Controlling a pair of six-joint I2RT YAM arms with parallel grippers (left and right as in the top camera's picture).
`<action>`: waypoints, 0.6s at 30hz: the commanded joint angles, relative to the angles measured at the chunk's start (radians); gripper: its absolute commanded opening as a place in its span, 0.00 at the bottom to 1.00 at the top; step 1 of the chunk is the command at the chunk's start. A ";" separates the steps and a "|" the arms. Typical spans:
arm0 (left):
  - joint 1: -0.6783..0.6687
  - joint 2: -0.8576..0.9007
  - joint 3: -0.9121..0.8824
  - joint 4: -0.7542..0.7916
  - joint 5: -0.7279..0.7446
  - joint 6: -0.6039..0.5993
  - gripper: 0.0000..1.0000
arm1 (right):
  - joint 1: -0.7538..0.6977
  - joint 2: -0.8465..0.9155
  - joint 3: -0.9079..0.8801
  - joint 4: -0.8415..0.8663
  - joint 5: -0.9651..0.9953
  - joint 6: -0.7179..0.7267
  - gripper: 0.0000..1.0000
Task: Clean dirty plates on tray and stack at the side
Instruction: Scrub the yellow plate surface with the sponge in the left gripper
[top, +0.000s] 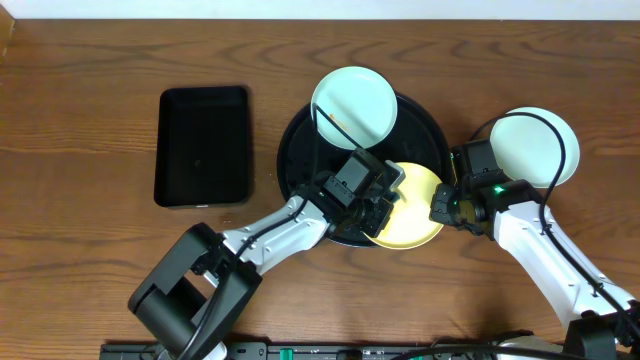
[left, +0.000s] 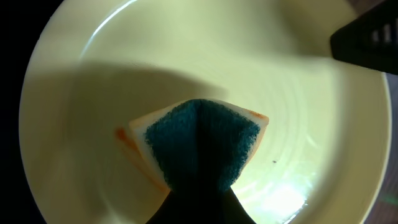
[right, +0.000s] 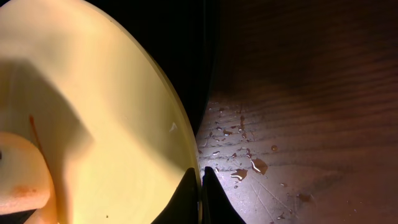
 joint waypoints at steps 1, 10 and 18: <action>-0.003 0.015 -0.002 0.008 -0.017 0.016 0.08 | -0.005 0.001 -0.007 0.003 0.012 0.014 0.01; -0.003 0.015 -0.002 0.019 -0.018 0.016 0.08 | -0.005 0.001 -0.007 0.003 0.012 0.014 0.01; -0.010 0.015 -0.010 0.022 -0.018 0.016 0.08 | -0.005 0.001 -0.007 0.003 0.013 0.014 0.01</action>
